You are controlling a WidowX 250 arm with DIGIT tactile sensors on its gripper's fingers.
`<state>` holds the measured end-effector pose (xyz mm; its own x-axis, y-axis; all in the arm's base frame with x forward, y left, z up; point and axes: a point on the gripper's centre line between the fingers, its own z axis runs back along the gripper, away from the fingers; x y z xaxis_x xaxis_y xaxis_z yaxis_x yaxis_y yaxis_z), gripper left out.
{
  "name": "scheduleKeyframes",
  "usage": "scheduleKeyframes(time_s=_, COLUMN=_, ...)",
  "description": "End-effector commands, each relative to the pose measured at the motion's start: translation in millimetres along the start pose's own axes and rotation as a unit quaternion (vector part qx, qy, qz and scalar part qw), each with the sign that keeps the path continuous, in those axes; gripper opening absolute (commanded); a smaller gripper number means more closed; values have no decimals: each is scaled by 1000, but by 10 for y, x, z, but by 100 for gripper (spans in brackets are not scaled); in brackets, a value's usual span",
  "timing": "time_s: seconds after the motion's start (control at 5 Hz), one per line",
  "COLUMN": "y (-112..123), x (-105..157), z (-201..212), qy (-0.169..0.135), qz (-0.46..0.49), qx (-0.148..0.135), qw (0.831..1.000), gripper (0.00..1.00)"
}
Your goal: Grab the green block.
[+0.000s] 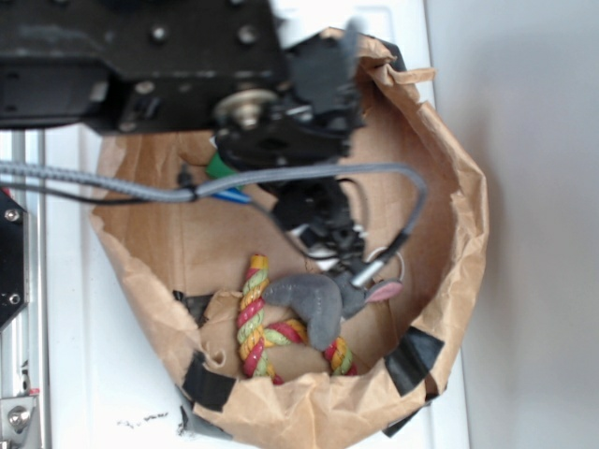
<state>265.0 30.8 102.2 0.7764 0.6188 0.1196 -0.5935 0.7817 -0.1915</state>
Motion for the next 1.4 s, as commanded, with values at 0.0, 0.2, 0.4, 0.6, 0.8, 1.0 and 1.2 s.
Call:
scheduleKeyframes(time_s=0.0, y=462, x=284, z=-14, qy=-54, qz=-19, qx=16, qw=998, gripper=100)
scheduleKeyframes(time_s=0.2, y=661, x=287, z=15, qy=-58, qz=-34, qx=39, qw=997, gripper=100)
scheduleKeyframes(time_s=0.4, y=789, x=292, z=15, qy=-55, qz=-41, qx=44, qw=997, gripper=100)
scheduleKeyframes(time_s=0.6, y=758, x=297, z=-126, qy=-58, qz=-38, qx=52, qw=996, gripper=100)
scheduleKeyframes(time_s=0.8, y=723, x=314, z=-199, qy=-22, qz=31, qx=91, qw=995, gripper=100)
scheduleKeyframes(time_s=1.0, y=725, x=239, z=-295, qy=3, qz=93, qx=104, qw=990, gripper=100)
scheduleKeyframes(time_s=1.2, y=708, x=131, z=-399, qy=-11, qz=102, qx=97, qw=990, gripper=100)
